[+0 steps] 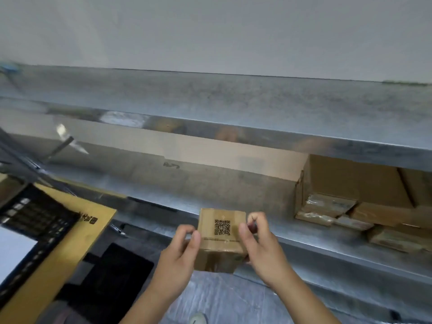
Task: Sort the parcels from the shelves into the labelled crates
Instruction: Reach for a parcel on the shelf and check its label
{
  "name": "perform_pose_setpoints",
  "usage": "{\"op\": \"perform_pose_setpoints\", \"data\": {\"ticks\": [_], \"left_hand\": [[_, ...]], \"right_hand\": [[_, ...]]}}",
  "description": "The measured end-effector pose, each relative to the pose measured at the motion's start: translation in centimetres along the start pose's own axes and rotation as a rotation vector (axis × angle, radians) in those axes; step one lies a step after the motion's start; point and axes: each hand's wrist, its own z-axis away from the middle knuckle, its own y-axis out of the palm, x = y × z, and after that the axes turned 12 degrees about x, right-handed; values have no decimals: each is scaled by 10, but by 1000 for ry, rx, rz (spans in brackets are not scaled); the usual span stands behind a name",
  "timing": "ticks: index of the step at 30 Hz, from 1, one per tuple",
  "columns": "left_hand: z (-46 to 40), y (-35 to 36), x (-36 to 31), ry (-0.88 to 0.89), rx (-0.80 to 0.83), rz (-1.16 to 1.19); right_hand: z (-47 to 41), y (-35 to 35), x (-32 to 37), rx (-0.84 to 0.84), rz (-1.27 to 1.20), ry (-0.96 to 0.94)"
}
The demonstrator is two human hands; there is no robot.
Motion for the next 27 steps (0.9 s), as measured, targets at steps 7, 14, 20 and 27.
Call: {"op": "perform_pose_setpoints", "data": {"ticks": [7,14,20,27], "left_hand": [[34,-44,-3,-4,8,80],[74,-84,7,119,-63,-147],[124,-131,33,160,-293,-221],[224,-213,85,164,-504,-293]], "right_hand": [[-17,25,22,231,-23,-90],[-24,75,53,434,176,-226],[-13,148,84,476,240,-384],[20,274,130,574,185,-525]]}}
